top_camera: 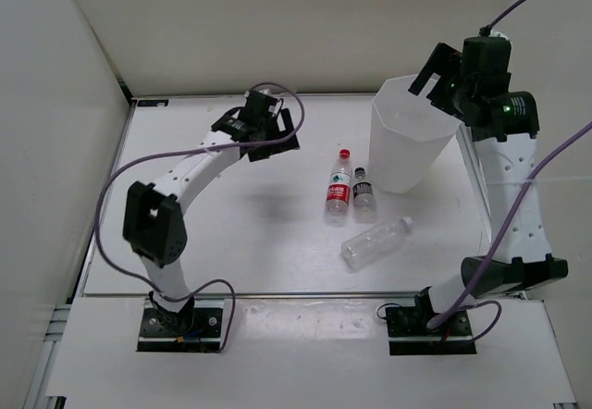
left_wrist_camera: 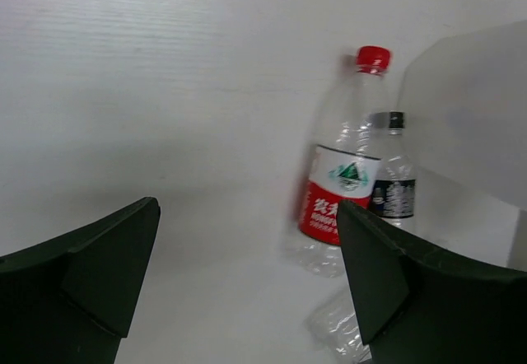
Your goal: Put the plastic bottles in the bin
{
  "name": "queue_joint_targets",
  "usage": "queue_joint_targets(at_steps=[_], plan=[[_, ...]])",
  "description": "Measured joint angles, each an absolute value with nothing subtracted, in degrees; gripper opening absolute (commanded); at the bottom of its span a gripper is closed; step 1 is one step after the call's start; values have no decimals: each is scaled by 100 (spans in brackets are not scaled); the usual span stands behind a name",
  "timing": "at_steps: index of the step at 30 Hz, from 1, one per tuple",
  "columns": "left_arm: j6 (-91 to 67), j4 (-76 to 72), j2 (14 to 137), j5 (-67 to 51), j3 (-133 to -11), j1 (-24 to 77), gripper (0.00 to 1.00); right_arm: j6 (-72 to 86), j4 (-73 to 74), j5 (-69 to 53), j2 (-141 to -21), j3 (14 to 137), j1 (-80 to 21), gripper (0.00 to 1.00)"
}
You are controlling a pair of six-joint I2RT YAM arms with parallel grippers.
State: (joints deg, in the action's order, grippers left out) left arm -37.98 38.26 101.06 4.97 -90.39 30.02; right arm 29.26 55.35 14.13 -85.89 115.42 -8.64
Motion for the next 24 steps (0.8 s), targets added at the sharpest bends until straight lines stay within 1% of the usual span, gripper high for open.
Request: queue_joint_targets(at_steps=[3,8,12,19,24], plan=[[-3824,3793,10892,-183,-9675,2978,99,2941,5618,1249,-8254,11415,-1046,100],[-3776,3776,12243,-1468,-10584,3013,99,2961,5763,1131,-7675,11032,-1066,100],[-3697,3811,12971,-1951,-11093,3164,99,2978,5887,1050,-7439,10702,-1063,100],[-3417,3844,13268,-2508,-11351,3358,99,3006,6075,976,-7345,10462,-1063,100],[-3118,3763,13364,-2821,-11356,3472,99,3004,6095,1011,-7052,10245,-1063,100]])
